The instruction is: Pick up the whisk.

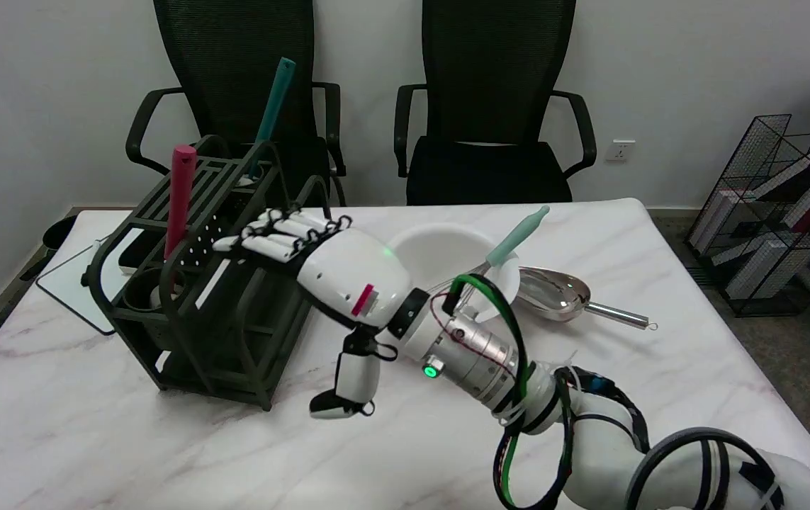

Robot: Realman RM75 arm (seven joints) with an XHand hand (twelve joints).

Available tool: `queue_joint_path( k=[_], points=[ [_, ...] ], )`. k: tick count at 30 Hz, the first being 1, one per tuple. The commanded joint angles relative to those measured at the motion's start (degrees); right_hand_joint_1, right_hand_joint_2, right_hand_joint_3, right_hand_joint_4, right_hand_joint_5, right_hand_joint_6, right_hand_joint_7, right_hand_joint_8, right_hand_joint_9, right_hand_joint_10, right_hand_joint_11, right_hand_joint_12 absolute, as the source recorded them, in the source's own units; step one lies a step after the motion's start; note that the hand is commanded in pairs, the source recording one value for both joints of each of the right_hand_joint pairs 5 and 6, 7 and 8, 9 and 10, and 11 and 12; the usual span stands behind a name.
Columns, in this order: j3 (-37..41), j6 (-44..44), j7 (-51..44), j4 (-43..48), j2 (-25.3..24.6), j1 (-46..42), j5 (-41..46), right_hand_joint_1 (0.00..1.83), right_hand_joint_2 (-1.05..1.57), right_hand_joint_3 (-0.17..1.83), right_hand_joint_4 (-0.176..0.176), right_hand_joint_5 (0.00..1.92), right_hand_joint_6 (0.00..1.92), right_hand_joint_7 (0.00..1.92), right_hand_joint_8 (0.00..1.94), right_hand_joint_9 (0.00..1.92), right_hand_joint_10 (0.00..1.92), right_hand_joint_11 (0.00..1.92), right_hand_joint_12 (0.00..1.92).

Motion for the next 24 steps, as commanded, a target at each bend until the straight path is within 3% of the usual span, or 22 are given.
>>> queue_joint_path(
  k=[1, 12, 16, 24],
  points=[
    [21.2, 7.9, -27.1, -6.2, -2.5, -20.2, 18.7, 1.18, -0.42, 1.12, 0.0, 0.28, 0.28, 0.54, 0.54, 0.34, 0.34, 0.35, 0.35],
    [26.2, 38.8, -39.2, -8.3, -1.8, -34.2, 23.2, 1.16, -0.35, 1.08, 0.0, 0.31, 0.31, 0.64, 0.64, 0.42, 0.42, 0.43, 0.43],
    [29.1, 44.4, -43.1, -8.3, -0.6, -38.0, 25.3, 1.19, -0.33, 1.05, 0.0, 0.31, 0.31, 0.66, 0.66, 0.44, 0.44, 0.44, 0.44],
    [33.4, 50.0, -40.9, -3.5, 2.9, -39.0, 39.8, 1.16, -0.34, 1.09, 0.0, 0.35, 0.35, 0.67, 0.67, 0.45, 0.45, 0.45, 0.45]
  ],
)
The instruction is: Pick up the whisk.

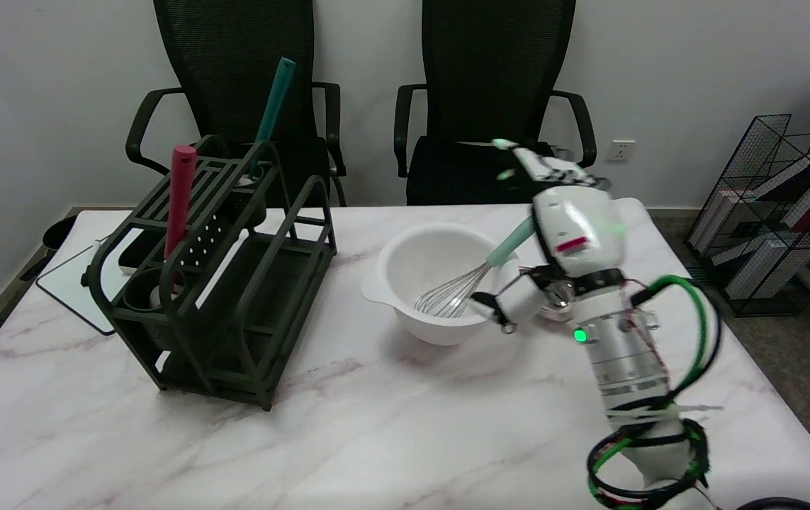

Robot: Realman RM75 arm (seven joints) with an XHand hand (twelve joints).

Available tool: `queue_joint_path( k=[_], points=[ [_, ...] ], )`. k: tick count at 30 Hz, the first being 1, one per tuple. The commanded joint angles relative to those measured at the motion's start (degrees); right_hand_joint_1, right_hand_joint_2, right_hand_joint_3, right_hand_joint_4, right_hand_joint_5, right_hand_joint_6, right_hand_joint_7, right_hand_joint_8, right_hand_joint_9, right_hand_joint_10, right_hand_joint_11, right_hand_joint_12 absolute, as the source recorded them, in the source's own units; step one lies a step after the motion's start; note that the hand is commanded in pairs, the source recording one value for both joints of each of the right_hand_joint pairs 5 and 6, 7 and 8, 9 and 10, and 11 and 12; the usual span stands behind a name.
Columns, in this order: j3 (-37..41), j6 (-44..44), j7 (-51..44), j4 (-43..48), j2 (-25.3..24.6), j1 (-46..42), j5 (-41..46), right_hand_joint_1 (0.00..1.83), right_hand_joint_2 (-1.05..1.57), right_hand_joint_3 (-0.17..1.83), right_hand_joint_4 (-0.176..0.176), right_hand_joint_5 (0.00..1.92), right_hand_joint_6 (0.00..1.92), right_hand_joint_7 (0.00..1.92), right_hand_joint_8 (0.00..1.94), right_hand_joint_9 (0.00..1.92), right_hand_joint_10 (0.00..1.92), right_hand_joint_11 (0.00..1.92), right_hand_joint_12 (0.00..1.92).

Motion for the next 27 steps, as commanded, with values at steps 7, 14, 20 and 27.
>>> queue_joint_path(
  k=[7, 14, 20, 27],
  points=[
    [13.3, 24.5, -2.5, 8.4, 7.0, -9.4, 31.9, 1.18, -0.37, 1.13, 0.0, 0.32, 0.32, 0.63, 0.63, 0.45, 0.45, 0.46, 0.46],
    [12.7, 17.1, 4.2, 12.5, 9.7, -4.1, 39.4, 1.17, -0.38, 1.12, 0.0, 0.29, 0.29, 0.59, 0.59, 0.45, 0.45, 0.45, 0.45],
    [8.9, 10.9, 17.9, 15.0, 11.8, 1.4, 44.7, 1.12, -0.38, 1.12, 0.0, 0.26, 0.26, 0.54, 0.54, 0.44, 0.44, 0.43, 0.43],
    [9.3, 0.1, 35.2, 16.9, 12.8, 4.3, 48.2, 1.06, -0.36, 1.04, 0.0, 0.19, 0.19, 0.41, 0.41, 0.44, 0.44, 0.41, 0.41]
  ],
)
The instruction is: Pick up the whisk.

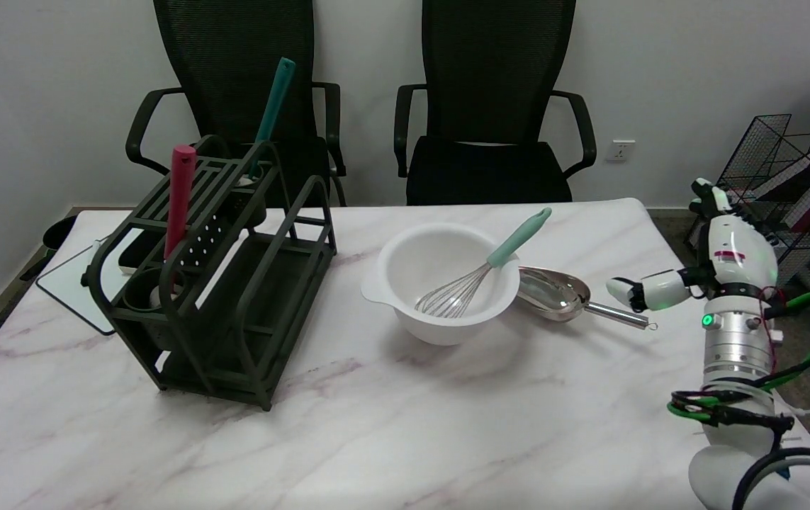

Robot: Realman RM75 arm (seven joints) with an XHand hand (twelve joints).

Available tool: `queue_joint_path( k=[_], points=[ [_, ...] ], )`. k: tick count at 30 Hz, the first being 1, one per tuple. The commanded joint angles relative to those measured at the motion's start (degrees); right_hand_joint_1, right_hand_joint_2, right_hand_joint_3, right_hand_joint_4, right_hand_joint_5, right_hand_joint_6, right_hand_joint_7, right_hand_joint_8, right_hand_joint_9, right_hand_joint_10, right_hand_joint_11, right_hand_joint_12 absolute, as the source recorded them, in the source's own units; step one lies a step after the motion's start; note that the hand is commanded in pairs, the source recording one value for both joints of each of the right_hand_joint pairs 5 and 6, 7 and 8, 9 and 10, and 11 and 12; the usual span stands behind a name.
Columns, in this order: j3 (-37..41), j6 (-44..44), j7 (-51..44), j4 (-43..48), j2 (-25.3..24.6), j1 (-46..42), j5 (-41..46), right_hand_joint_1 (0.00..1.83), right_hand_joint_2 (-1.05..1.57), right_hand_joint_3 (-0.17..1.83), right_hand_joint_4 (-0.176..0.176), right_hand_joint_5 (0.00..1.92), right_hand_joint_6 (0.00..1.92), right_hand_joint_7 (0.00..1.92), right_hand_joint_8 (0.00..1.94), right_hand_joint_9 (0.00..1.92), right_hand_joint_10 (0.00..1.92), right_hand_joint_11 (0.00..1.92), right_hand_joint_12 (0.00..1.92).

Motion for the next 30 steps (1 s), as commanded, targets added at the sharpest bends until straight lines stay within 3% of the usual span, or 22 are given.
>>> queue_joint_path(
  k=[1, 7, 16, 30],
  points=[
    [-1.0, -17.6, 35.8, 8.3, 5.3, 9.2, 15.6, 1.05, -0.35, 1.04, 0.0, 0.19, 0.19, 0.4, 0.4, 0.43, 0.43, 0.41, 0.41],
    [-0.8, -24.7, 60.8, 12.5, 5.7, 10.7, 11.4, 1.01, -0.31, 0.97, 0.0, 0.17, 0.17, 0.4, 0.4, 0.43, 0.43, 0.42, 0.42],
    [-1.0, -25.2, 87.4, 16.2, 5.8, 10.9, 5.3, 0.96, -0.25, 0.9, 0.0, 0.12, 0.12, 0.4, 0.4, 0.42, 0.42, 0.43, 0.43],
    [-2.5, -34.9, 97.8, 20.3, 5.9, 13.4, 5.2, 0.91, -0.19, 0.77, 0.0, 0.05, 0.05, 0.4, 0.4, 0.39, 0.39, 0.39, 0.39]
  ],
)
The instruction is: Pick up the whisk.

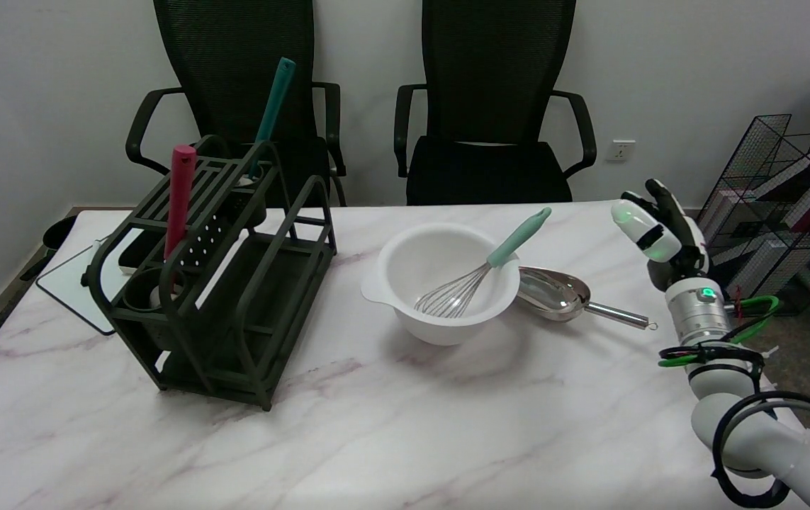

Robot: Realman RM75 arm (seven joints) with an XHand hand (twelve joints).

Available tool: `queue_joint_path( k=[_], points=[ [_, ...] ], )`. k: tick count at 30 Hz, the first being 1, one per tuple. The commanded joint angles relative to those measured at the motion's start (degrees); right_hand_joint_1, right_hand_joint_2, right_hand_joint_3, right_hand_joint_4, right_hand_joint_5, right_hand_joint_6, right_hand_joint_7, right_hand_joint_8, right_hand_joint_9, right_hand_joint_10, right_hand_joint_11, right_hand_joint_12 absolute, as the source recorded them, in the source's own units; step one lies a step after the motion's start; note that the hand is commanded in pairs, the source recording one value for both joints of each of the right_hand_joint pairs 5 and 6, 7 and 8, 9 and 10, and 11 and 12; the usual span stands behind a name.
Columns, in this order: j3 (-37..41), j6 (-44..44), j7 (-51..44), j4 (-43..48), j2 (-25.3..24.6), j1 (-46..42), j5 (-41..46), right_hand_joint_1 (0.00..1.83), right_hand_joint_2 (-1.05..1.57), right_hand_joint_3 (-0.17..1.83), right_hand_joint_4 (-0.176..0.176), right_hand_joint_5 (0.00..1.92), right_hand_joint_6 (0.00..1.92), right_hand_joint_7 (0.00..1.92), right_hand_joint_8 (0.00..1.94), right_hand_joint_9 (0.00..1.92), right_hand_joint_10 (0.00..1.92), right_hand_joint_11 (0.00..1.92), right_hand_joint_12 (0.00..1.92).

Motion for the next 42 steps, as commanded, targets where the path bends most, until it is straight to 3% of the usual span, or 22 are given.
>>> queue_joint_path(
  k=[1, 12, 18, 19, 21, 42],
  points=[
    [-1.4, -13.2, 26.3, 7.7, 0.9, 4.5, -2.3, 0.91, -0.19, 0.76, 0.0, 0.04, 0.04, 0.4, 0.4, 0.39, 0.39, 0.39, 0.39],
    [-16.0, -13.6, 35.8, 18.9, -0.9, 19.5, -4.2, 0.9, -0.19, 0.74, 0.0, 0.02, 0.02, 0.38, 0.38, 0.38, 0.38, 0.38, 0.38],
    [-20.1, -14.0, 38.3, 22.0, -2.0, 24.0, -5.5, 0.9, -0.17, 0.71, 0.0, 0.03, 0.03, 0.39, 0.39, 0.39, 0.39, 0.39, 0.39],
    [-15.2, -11.9, 44.6, 20.9, -1.7, 25.4, -14.4, 0.9, -0.16, 0.7, 0.0, 0.03, 0.03, 0.39, 0.39, 0.39, 0.39, 0.39, 0.39],
    [-21.1, -14.4, 38.3, 23.7, -3.2, 25.6, -5.5, 0.9, -0.16, 0.7, 0.0, 0.03, 0.03, 0.39, 0.39, 0.39, 0.39, 0.39, 0.39],
    [-23.6, -15.7, 41.4, 25.6, -7.5, 28.7, -6.1, 0.9, -0.1, 0.66, 0.0, 0.06, 0.06, 0.4, 0.4, 0.4, 0.4, 0.39, 0.39]
  ],
)
